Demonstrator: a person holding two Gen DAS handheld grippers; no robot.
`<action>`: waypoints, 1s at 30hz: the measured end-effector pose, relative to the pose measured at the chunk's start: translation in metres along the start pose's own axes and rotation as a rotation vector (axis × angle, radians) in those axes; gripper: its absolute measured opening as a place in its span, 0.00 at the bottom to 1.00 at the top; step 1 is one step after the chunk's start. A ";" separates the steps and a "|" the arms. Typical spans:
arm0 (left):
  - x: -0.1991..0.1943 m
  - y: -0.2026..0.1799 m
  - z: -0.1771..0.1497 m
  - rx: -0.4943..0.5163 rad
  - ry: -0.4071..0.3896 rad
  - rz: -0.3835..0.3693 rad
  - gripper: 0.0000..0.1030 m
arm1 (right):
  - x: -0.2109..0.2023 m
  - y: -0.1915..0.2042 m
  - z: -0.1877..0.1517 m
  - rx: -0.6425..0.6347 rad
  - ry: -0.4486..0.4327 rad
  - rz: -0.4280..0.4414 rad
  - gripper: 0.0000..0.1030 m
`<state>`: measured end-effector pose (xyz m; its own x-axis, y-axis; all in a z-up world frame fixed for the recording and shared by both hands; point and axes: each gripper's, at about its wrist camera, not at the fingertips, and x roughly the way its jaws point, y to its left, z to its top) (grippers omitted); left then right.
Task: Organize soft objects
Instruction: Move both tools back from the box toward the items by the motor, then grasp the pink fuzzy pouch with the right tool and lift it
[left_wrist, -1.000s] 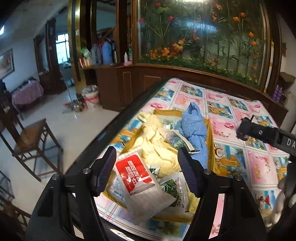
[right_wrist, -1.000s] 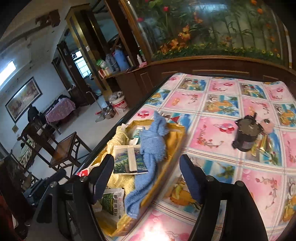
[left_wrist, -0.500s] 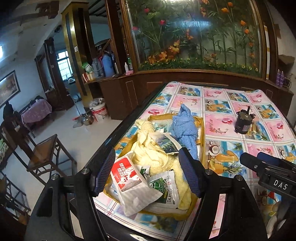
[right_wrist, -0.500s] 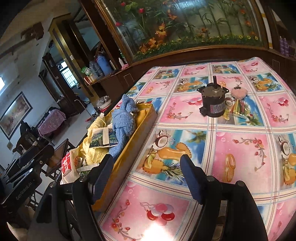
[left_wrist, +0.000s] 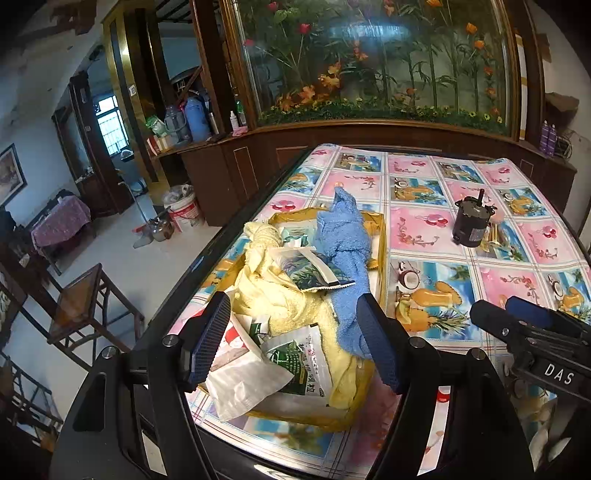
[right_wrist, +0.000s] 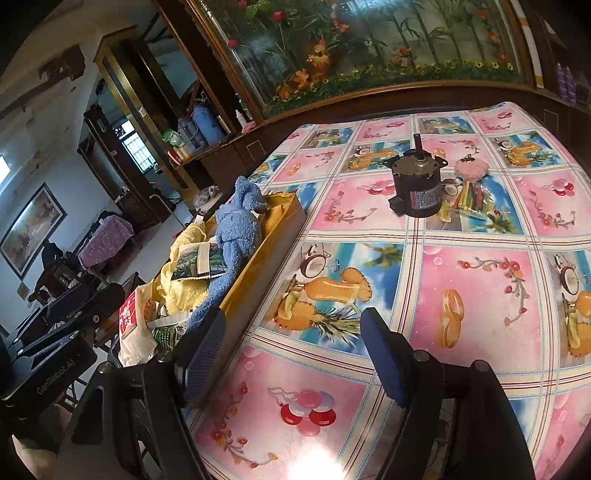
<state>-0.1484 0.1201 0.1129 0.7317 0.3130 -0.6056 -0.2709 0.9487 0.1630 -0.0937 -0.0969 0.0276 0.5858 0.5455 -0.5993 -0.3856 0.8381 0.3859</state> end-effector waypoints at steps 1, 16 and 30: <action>0.001 -0.001 0.000 0.000 0.004 -0.015 0.70 | -0.003 -0.007 0.001 0.015 -0.002 -0.003 0.73; 0.030 -0.028 -0.012 -0.039 0.176 -0.410 0.70 | -0.006 -0.186 0.114 0.210 0.000 -0.342 0.73; 0.038 0.005 -0.021 -0.087 0.213 -0.378 0.70 | 0.132 -0.189 0.169 0.125 0.201 -0.424 0.44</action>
<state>-0.1351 0.1353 0.0745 0.6466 -0.0802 -0.7586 -0.0671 0.9846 -0.1613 0.1771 -0.1821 -0.0059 0.5190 0.1547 -0.8406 -0.0474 0.9872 0.1524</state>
